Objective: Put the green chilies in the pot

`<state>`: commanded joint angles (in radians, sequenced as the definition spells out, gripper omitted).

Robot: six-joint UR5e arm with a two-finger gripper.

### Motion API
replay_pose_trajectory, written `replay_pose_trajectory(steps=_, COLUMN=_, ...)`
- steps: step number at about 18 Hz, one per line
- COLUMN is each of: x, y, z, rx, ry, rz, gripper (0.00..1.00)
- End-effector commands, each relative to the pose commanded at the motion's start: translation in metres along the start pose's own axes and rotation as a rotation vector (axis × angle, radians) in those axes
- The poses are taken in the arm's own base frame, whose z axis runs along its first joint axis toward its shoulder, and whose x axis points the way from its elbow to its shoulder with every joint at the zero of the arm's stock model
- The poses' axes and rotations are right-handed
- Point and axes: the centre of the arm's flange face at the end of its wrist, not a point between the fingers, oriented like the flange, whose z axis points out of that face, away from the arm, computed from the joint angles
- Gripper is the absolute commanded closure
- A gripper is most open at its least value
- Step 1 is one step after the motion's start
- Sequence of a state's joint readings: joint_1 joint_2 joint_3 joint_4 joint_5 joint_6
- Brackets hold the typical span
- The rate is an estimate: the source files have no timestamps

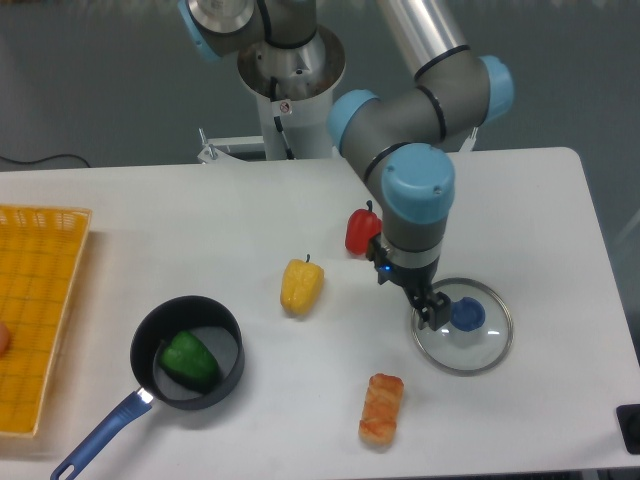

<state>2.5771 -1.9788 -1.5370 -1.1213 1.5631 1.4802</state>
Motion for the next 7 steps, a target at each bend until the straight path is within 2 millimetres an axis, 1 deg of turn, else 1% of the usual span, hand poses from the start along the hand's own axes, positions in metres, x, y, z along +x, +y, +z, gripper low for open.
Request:
replay_pose_trajectory(steps=4, x=-0.002, y=0.016, z=0.001, rx=-0.003, ry=0.017, rz=0.041, gripper=0.0)
replay_pose_trajectory(steps=7, x=-0.003, y=0.017, z=0.002, rx=-0.001, ry=0.018, rz=0.046, gripper=0.0)
